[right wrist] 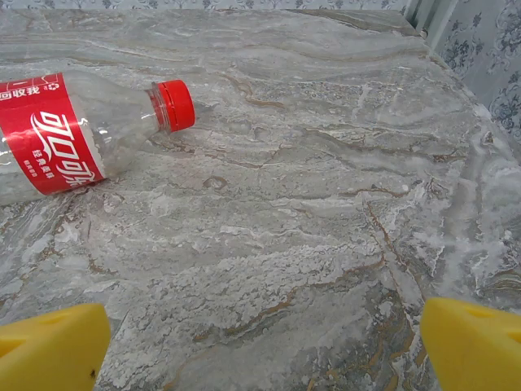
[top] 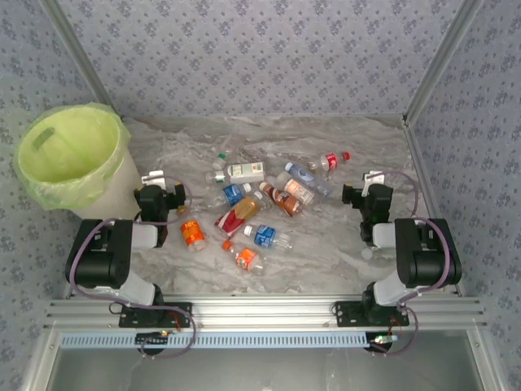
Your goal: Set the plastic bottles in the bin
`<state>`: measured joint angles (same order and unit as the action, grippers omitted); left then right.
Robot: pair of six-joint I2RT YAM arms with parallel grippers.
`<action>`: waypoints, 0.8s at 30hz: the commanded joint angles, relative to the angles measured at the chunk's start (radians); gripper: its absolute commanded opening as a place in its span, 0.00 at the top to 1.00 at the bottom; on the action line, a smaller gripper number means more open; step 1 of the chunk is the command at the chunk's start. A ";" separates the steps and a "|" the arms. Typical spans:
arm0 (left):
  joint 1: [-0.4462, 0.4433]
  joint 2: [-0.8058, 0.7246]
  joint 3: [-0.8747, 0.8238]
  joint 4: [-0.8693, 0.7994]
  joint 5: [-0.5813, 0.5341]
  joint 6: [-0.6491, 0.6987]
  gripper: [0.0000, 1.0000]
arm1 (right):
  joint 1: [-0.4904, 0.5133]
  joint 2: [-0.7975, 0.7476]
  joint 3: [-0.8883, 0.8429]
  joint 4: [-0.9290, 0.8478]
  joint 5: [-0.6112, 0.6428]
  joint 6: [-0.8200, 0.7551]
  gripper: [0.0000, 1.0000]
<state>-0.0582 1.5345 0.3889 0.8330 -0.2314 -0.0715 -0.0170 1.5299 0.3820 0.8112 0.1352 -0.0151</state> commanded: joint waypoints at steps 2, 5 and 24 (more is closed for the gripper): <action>0.028 -0.005 -0.001 0.026 -0.084 -0.004 0.01 | 0.003 -0.008 -0.006 0.019 0.015 0.016 0.00; 0.029 -0.005 -0.001 0.027 -0.084 -0.004 0.01 | 0.004 -0.009 -0.007 0.019 0.015 0.016 0.00; 0.026 -0.004 -0.002 0.029 -0.087 0.001 0.01 | 0.002 -0.012 -0.010 0.023 0.014 0.015 0.00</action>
<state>-0.0582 1.5345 0.3889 0.8330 -0.2314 -0.0715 -0.0170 1.5299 0.3820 0.8116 0.1352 -0.0151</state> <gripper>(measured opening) 0.994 0.998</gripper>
